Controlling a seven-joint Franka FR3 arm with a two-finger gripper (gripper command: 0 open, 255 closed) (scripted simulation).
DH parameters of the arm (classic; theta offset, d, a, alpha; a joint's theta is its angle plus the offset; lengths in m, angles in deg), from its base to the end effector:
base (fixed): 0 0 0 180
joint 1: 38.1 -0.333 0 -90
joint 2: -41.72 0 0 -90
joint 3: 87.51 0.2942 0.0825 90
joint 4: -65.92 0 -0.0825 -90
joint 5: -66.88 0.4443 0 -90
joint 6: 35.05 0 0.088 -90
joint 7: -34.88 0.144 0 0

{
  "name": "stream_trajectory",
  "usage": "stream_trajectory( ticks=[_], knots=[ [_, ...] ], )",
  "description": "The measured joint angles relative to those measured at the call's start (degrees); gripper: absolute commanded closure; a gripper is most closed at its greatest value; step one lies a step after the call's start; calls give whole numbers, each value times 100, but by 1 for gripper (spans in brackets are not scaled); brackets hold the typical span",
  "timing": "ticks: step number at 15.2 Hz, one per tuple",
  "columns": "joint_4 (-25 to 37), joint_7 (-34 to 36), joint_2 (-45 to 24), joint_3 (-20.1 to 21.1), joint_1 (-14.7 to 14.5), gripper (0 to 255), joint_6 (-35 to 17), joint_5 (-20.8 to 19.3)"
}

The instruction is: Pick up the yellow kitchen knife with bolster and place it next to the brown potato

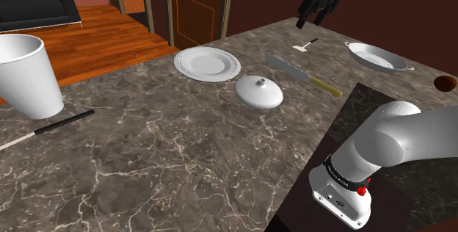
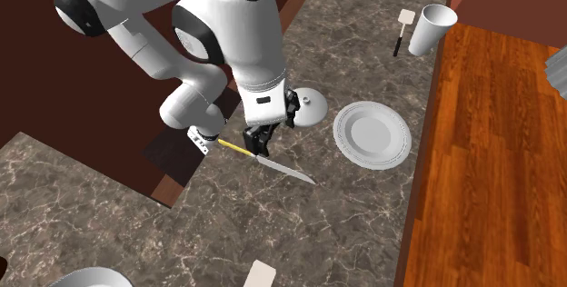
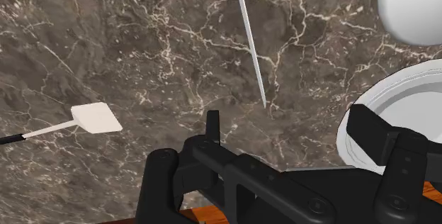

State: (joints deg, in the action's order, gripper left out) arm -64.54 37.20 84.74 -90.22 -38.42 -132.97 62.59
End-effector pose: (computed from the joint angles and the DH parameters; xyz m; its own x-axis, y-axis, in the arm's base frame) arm 0.4119 -0.0297 0.5807 0.9810 -0.0645 0.1828 -0.0720 -0.9968 0.0352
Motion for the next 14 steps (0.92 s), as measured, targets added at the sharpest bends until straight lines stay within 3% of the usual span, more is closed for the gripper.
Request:
stream_trajectory(
  ticks=[2,14],
  knots=[
    [-109,-48,44,-9,-13,0,-53,-18],
    [-2393,-1073,824,-314,-190,0,-1290,-551]
  ],
)
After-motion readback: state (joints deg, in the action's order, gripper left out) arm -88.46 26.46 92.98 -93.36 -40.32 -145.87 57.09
